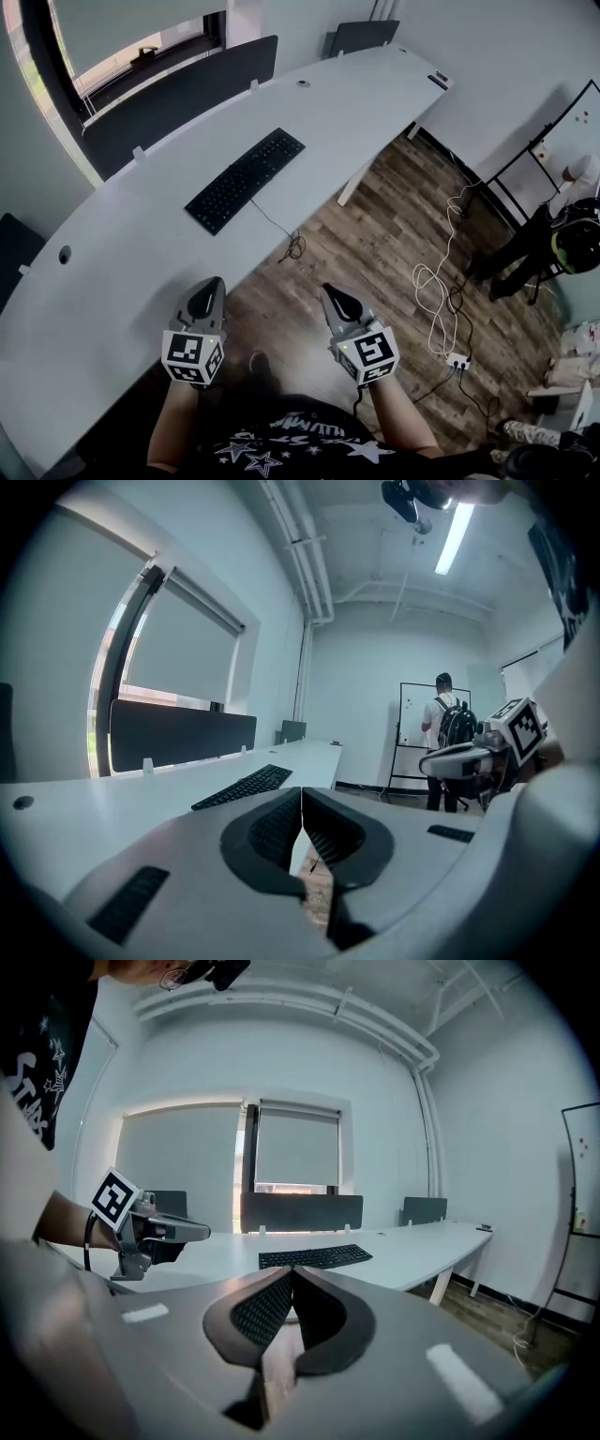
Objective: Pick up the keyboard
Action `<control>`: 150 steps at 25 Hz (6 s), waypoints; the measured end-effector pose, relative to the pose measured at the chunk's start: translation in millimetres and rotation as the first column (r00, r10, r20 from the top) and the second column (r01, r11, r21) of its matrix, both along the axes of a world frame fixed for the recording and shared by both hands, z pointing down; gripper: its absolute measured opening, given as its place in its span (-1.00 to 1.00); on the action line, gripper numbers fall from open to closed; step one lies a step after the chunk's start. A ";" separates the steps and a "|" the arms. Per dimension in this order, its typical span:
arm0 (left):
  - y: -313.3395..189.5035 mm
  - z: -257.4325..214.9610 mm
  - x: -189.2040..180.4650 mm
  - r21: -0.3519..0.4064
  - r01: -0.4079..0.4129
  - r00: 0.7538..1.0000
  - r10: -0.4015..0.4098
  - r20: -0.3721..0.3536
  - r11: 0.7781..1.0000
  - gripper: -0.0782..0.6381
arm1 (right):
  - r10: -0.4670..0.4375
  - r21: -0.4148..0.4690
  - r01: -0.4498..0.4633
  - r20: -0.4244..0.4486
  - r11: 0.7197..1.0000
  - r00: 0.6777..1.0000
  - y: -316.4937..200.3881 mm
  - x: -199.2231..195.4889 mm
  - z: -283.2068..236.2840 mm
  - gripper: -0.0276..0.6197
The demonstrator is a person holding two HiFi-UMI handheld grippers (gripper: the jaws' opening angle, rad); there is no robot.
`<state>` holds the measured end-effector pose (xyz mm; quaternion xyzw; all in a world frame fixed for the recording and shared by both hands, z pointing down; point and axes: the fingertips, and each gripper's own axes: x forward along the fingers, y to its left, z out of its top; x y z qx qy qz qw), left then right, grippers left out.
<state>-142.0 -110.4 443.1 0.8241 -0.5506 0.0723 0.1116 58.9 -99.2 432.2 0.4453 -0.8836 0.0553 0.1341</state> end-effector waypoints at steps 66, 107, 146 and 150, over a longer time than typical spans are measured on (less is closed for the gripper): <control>-239.1 60.3 -52.1 -0.143 0.710 0.704 -0.695 0.144 0.690 -0.76 | -0.766 -0.601 0.790 -0.564 0.125 -0.308 -426.3 -139.5 192.1 0.86; -272.1 71.8 -57.2 -0.138 0.608 0.769 -0.537 0.345 0.782 -0.75 | -0.492 -0.491 0.821 -0.813 0.292 -0.311 -408.8 -132.2 195.3 0.86; -308.2 130.7 11.8 -0.716 -0.026 0.818 0.426 0.386 0.698 -0.23 | -0.270 -0.038 0.951 -0.962 0.307 0.049 -390.2 -121.9 161.5 0.86; -299.2 130.8 20.6 -0.760 -0.018 0.852 0.408 0.328 0.649 -0.34 | -0.237 -0.004 0.962 -0.969 0.273 0.064 -388.8 -118.8 158.9 0.86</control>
